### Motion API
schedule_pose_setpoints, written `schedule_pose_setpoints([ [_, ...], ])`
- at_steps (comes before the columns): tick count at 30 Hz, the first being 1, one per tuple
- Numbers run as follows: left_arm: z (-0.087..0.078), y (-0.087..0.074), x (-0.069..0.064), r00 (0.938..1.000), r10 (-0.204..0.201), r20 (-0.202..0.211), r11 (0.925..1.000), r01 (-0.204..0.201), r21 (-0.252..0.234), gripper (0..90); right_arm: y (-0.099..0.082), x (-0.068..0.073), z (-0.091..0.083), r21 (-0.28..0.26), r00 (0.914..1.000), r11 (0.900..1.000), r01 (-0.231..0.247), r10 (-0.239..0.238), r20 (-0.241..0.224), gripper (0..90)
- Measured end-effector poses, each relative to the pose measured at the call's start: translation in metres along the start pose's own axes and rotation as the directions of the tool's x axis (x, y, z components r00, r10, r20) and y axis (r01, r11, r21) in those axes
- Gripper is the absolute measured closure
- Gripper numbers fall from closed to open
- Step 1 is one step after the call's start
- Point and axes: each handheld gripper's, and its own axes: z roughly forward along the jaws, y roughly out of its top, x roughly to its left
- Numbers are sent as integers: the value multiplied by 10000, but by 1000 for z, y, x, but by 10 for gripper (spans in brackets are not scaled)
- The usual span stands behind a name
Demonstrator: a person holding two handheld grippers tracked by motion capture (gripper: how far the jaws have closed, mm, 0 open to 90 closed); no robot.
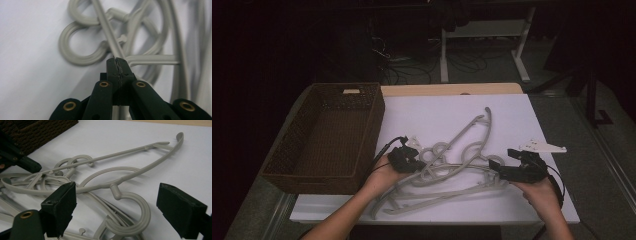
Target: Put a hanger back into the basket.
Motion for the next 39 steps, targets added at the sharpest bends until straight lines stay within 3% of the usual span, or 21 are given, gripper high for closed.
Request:
schedule_pose_setpoints([
  [6, 5, 7, -13, 9984, 174, 537, 9998, -167, -141, 900, 0, 0, 0, 4, 10000, 10000, 13, -13, -12, 158],
  [9, 11, 13, -24, 9952, 471, 860, 9988, -457, -181, 900, 0, -1, 0, 17, 10000, 10000, 2, -2, -7, 158],
  [12, 18, 20, -37, 9880, 888, 1263, 9958, -850, -349, 900, 1, -1, 0, 47, 10000, 10000, 29, -29, 13, 158],
  [15, 22, 23, -43, 9830, 1058, 1500, 9940, -1003, -435, 900, 1, 0, 1, 47, 10000, 10000, 31, -31, 21, 158],
  [18, 24, 25, -48, 9805, 1188, 1564, 9924, -1123, -499, 900, 1, 0, 1, 73, 10000, 10000, 52, -52, 27, 158],
  [20, 22, 24, -47, 9810, 1187, 1531, 9922, -1114, -554, 853, 2, 1, 2, 141, 10000, 9999, 48, -48, 36, 157],
  [22, 16, 21, -43, 9852, 1033, 1366, 9927, -935, -766, 831, 3, 2, 2, 173, 10000, 9998, 57, -58, 77, 157],
  [23, 13, 20, -42, 9870, 965, 1283, 9927, -861, -840, 757, 8, 3, 4, 255, 9998, 9996, 82, -88, 200, 157],
  [25, 4, 15, -36, 9918, 803, 997, 9912, -689, -1128, 721, 11, 4, 5, 306, 9996, 9995, 84, -92, 269, 157],
  [27, -11, 6, -25, 9961, 388, 789, 9884, -266, -1494, 610, 23, 5, 14, 588, 9988, 9983, -20, -8, 480, 157],
  [29, -16, 2, -21, 9971, 258, 719, 9873, -141, -1583, 579, 27, 6, 19, 707, 9985, 9975, 0, -39, 550, 157],
  [30, -21, -3, -17, 9977, 108, 676, 9855, 8, -1698, 521, 36, 6, 32, 1044, 9976, 9945, -91, 19, 695, 155],
  [33, -27, -10, -12, 9979, -105, 645, 9835, 219, -1794, 463, 39, 6, 38, 1144, 9970, 9934, -109, 20, 777, 151],
  [34, -34, -20, -8, 9970, -341, 700, 9801, 471, -1927, 422, 53, 3, 66, 1802, 9932, 9832, -298, 88, 1162, 139],
  [35, -36, -23, -7, 9966, -410, 708, 9785, 543, -1988, 422, 53, 3, 66, 1802, 9932, 9832, -298, 88, 1162, 139],
  [36, -38, -27, -5, 9959, -533, 730, 9766, 672, -2044, 384, 62, 1, 83, 2273, 9905, 9729, -430, 117, 1373, 134],
  [37, -39, -30, -4, 9957, -585, 713, 9757, 722, -2068, 384, 62, 1, 83, 2273, 9905, 9729, -430, 117, 1373, 134],
  [39, -41, -34, -2, 9942, -711, 804, 9728, 870, -2146, 365, 71, -3, 100, 2544, 9866, 9656, -534, 116, 1628, 135],
])
